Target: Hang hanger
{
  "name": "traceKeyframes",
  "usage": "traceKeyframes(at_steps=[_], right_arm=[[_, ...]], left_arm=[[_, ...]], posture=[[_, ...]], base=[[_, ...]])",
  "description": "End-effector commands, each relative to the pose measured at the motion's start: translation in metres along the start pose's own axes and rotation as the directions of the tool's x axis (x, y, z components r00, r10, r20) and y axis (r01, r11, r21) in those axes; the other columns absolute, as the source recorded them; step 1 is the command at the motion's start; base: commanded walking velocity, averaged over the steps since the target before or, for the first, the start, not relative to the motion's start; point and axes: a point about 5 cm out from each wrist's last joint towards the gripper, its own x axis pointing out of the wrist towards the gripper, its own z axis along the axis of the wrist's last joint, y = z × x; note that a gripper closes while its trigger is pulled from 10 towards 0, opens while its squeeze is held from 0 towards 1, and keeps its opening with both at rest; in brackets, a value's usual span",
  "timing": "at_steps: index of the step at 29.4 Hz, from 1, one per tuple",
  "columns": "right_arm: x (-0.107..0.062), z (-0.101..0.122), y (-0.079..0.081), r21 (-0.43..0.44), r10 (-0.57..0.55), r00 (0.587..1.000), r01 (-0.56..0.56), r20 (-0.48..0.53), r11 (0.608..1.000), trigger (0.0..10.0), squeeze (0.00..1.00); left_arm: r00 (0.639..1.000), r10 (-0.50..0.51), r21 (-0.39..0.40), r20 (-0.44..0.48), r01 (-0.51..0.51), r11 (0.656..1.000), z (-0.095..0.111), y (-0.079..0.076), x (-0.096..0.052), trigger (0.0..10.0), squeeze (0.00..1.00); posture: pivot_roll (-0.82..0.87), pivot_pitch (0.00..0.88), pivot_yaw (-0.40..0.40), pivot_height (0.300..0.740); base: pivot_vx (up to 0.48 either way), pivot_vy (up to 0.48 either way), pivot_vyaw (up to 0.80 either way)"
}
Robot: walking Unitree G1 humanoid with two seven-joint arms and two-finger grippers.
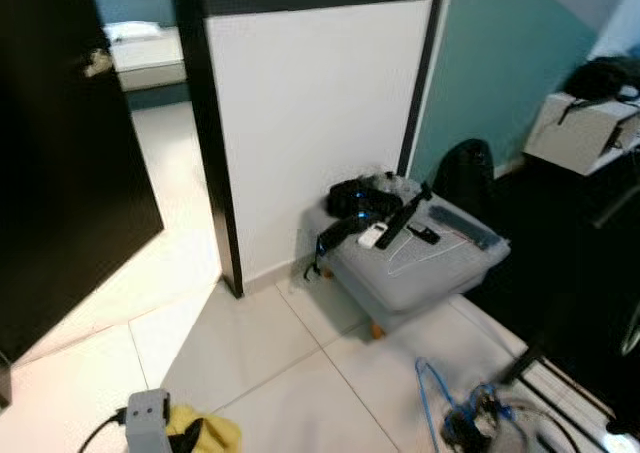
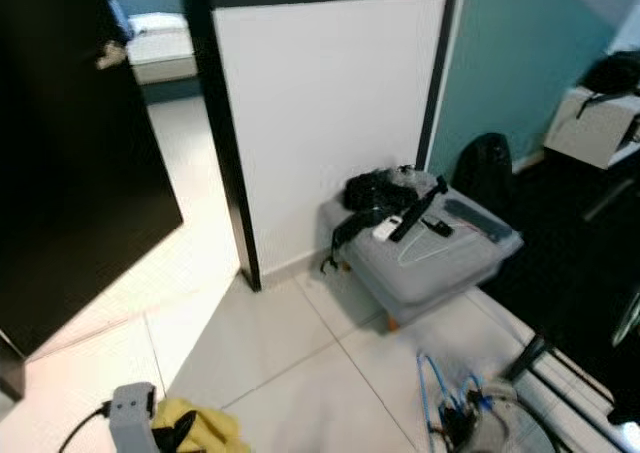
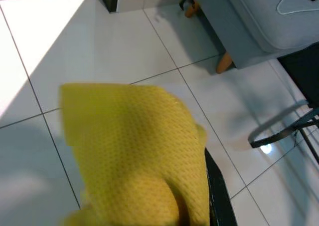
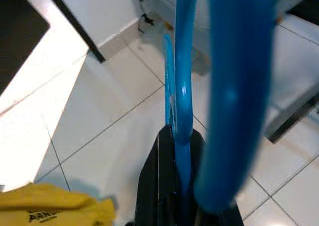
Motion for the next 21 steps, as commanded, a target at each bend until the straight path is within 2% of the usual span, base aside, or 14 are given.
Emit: traceKeyframes(at_steps=[1,11,21], right_arm=[[-0.003,-0.005,-0.004,0.008,-0.016,1.000,0.016,-0.020,1.000,10.0,0.00],[-0.005,-0.017,-0.012,0.044,-0.062,0.995,0.065,-0.075,0.997,10.0,0.00],[-0.006,-0.021,-0.016,0.056,-0.084,0.990,0.090,-0.113,0.994,10.0,0.00]], left_arm=[[1.000,0.005,0.011,-0.013,-0.005,1.000,-0.005,0.001,-0.002,10.0,0.00],[0.998,0.013,0.009,-0.057,-0.012,1.000,-0.007,0.002,0.005,10.0,0.00],[0.998,0.012,0.010,-0.055,-0.011,1.000,-0.007,-0.001,0.009,10.0,0.00]], posture=[[0.00,0.000,-0.054,0.740],[0.00,0.000,-0.034,0.740],[-0.01,0.000,-0.042,0.740]], base=[[0.000,0.000,0.71],[0.000,0.000,0.72],[0.000,0.000,0.72]])
